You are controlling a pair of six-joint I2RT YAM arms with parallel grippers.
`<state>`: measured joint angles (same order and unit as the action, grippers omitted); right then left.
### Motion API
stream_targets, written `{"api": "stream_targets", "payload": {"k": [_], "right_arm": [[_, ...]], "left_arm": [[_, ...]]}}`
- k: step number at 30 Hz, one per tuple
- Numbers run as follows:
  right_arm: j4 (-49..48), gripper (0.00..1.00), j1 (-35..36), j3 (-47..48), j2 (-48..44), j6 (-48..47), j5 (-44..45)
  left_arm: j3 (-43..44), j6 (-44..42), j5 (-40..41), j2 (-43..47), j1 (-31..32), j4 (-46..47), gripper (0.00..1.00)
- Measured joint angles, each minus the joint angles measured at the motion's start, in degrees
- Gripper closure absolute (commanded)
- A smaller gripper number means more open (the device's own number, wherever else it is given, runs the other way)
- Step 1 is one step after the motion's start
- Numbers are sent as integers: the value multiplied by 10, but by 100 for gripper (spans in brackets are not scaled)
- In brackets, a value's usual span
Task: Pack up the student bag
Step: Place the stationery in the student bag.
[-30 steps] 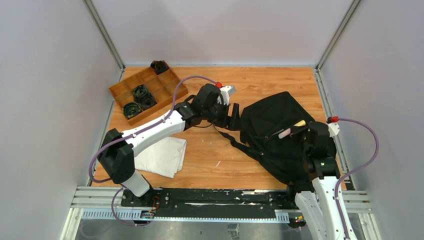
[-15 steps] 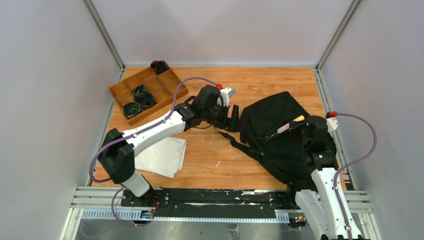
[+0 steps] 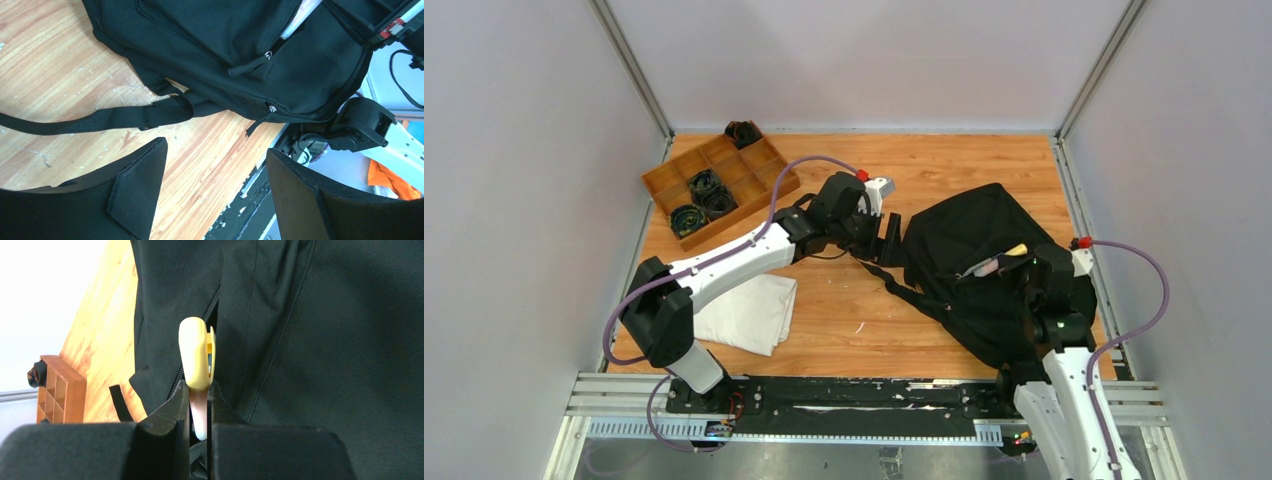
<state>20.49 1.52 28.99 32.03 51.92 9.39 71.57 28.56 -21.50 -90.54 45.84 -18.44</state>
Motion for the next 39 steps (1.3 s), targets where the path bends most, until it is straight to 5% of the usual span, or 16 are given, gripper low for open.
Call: {"api": "stream_targets", "payload": {"k": [4, 10, 14, 17, 21, 23, 26, 32, 39], "right_arm": [[-26, 100, 0, -19, 35, 23, -49], [-47, 54, 0, -18, 107, 43, -110], [-17, 39, 0, 5, 85, 30, -105], [-2, 38, 0, 17, 40, 12, -79], [12, 59, 0, 45, 10, -37, -64], [14, 59, 1, 71, 23, -90, -87], [58, 54, 38, 160, 98, -186, -102], [150, 50, 277, 332, 302, -361, -7], [226, 46, 368, 355, 447, -471, 33]], "left_arm": [[0, -1, -1, 0, 0, -1, 22], [0, -1, -4, 0, 0, -1, 22], [0, -3, -4, 0, 0, -1, 21], [0, -6, -4, 0, 0, -1, 21], [0, -7, -15, 0, 0, -1, 22], [0, -7, -20, 0, 0, -1, 22], [0, -6, -16, 0, -1, -4, 23], [-17, 19, -41, 1, -46, 2, 27], [-117, 83, -42, 43, -97, 52, 27]]}}
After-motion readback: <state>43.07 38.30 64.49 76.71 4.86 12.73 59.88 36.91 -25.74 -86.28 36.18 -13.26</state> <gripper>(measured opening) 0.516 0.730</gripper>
